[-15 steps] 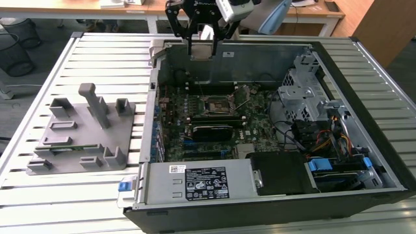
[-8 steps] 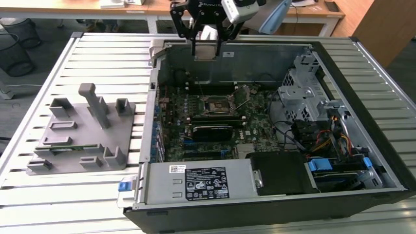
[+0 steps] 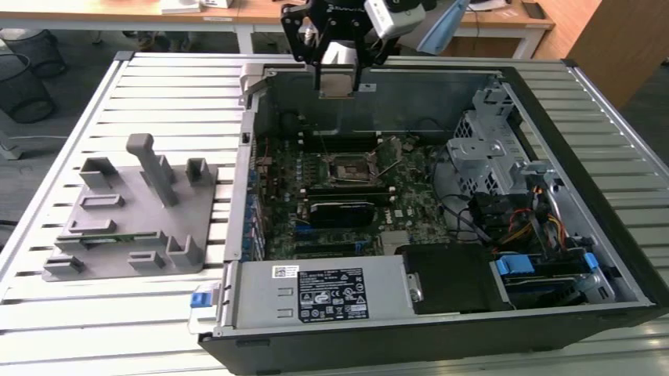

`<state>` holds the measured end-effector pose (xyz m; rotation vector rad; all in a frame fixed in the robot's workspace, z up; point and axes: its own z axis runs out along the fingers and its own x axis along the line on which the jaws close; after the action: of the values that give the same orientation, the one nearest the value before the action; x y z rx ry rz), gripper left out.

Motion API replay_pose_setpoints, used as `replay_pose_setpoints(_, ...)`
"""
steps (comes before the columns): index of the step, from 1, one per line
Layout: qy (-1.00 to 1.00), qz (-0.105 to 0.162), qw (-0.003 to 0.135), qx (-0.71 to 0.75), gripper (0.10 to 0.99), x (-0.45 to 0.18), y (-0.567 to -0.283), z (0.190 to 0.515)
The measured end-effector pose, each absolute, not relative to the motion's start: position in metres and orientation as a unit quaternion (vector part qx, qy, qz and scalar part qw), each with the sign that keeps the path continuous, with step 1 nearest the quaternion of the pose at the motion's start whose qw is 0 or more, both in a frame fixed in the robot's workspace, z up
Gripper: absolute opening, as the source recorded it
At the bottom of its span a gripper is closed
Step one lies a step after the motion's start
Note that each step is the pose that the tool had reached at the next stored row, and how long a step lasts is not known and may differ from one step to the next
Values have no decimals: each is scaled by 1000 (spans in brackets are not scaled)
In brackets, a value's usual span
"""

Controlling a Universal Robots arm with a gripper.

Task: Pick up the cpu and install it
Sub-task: 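Place the cpu into insertion slot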

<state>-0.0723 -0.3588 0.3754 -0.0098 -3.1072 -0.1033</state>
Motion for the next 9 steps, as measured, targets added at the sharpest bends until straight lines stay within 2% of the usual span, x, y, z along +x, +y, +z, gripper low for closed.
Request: replay_pose_setpoints(9, -999, -31, 15, -33, 537, -71, -359, 375)
